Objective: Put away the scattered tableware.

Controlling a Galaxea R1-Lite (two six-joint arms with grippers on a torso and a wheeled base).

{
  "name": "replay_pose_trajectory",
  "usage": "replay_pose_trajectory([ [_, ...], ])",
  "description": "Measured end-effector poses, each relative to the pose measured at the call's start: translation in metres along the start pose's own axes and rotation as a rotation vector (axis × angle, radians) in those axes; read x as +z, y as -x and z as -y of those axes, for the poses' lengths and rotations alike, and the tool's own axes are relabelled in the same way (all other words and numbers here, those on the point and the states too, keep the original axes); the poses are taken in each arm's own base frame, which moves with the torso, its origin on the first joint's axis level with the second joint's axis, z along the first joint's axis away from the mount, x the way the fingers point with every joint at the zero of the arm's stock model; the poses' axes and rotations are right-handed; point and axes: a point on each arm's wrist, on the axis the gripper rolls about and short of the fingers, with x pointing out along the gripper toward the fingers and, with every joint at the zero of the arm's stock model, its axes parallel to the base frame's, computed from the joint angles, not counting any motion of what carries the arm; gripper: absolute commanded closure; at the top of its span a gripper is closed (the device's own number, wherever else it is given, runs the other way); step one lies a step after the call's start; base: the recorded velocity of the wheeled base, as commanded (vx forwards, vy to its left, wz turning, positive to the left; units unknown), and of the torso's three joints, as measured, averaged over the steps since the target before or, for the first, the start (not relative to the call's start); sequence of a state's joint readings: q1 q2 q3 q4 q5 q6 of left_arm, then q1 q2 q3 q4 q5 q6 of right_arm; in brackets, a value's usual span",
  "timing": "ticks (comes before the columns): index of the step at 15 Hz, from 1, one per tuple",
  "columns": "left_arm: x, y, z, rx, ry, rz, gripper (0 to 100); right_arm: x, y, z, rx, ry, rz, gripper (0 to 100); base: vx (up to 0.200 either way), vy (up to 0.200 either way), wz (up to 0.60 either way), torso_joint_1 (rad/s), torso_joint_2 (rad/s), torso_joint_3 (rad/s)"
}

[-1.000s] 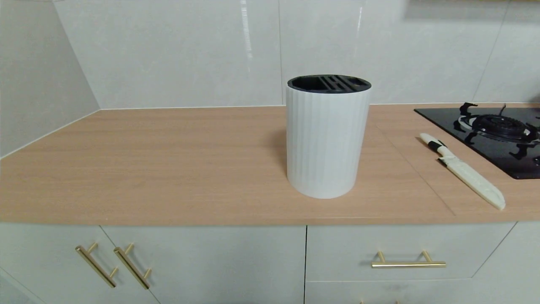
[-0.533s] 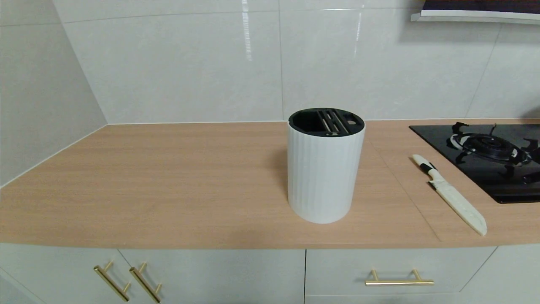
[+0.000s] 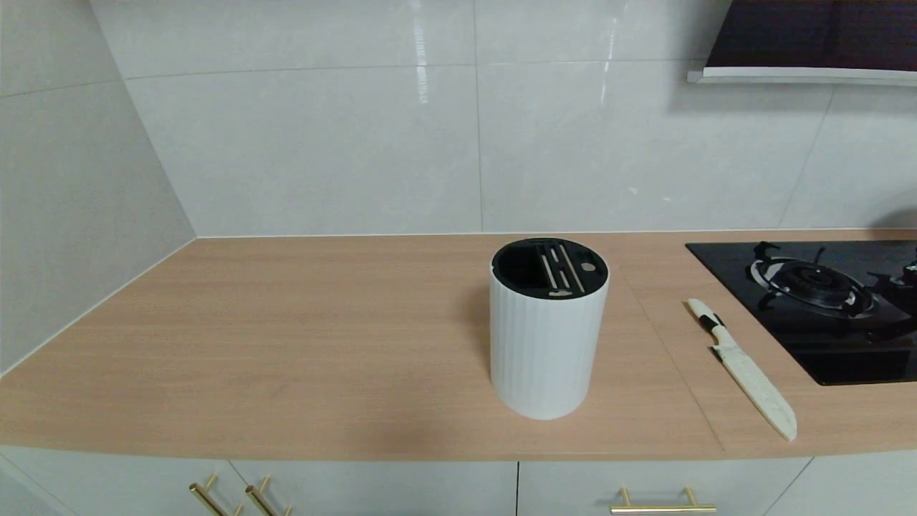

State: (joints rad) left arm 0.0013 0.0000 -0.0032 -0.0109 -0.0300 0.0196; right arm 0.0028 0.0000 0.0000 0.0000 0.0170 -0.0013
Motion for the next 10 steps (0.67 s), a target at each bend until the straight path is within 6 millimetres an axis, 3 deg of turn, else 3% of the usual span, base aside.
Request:
replay_pose_trajectory([
  [6, 0.0000, 0.0000, 0.0000, 0.000, 0.000, 0.000, 0, 0.0000, 0.0000, 0.0000, 0.000, 0.000, 0.000, 0, 0.000, 0.000, 0.00, 0.264, -0.58, -0.323],
  [10, -0.0001, 0.0000, 0.0000, 0.000, 0.000, -0.001, 0, 0.0000, 0.0000, 0.0000, 0.000, 0.000, 0.000, 0, 0.000, 0.000, 0.00, 0.199, -0.42, -0.229],
])
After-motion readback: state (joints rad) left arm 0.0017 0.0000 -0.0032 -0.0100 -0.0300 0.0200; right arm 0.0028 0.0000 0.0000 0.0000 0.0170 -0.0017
